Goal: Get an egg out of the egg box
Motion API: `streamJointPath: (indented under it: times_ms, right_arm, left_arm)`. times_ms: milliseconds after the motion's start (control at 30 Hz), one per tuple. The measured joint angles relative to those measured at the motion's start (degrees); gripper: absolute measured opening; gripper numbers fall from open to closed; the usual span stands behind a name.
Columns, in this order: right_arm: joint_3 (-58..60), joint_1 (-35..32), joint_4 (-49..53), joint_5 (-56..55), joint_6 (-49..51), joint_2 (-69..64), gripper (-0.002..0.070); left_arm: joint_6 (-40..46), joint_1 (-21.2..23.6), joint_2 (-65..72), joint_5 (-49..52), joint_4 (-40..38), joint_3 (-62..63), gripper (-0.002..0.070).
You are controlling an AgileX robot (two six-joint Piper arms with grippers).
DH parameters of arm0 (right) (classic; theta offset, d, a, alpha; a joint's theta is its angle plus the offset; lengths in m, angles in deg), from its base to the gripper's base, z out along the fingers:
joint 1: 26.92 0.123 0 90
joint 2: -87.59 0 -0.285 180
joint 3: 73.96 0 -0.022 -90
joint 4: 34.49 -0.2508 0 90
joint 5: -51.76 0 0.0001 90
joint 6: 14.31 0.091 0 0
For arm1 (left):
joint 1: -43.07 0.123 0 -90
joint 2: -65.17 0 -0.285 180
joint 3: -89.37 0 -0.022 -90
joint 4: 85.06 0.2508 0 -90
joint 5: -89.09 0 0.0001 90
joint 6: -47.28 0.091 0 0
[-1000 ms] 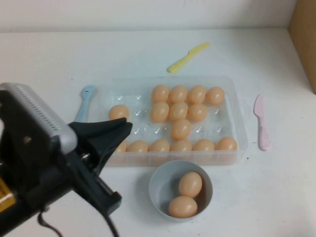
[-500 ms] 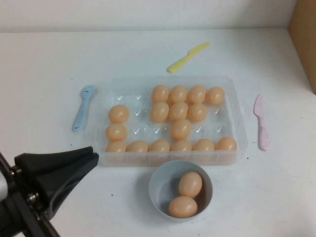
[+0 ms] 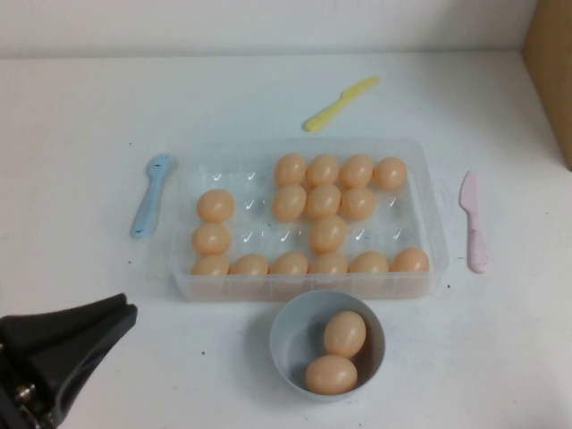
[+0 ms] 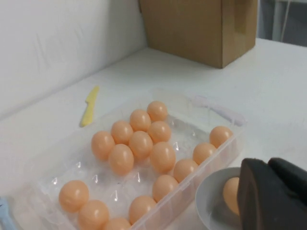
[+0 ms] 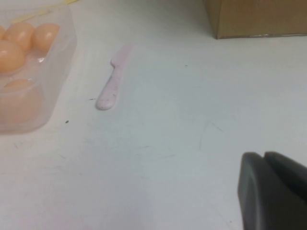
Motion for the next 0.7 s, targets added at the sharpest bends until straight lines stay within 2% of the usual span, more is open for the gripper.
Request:
streamJointPath:
  times_ms: [133,333,500,700]
  right_arm:
    - [0.0,0.0,0.0,0.0,0.0,0.0,-0.0017]
    - [0.0,0.0,0.0,0.0,0.0,0.0,-0.0017]
    - [0.0,0.0,0.0,0.0,0.0,0.0,-0.0017]
    - [0.0,0.0,0.0,0.0,0.0,0.0,-0.0017]
  left_arm:
    - [-1.84,3.94,-4.87,-9.7,0.01,-8.95,-0.0002]
    - [-2.28,13.21,-12.74,-23.24,-0.59,-22.22,-0.0004]
    - [-2.42,22.7,-18.5,-23.8,-0.73,-27.79,-0.0004]
    - [-2.42,31.75,-25.52,-17.88,-0.76,-28.47,-0.0004]
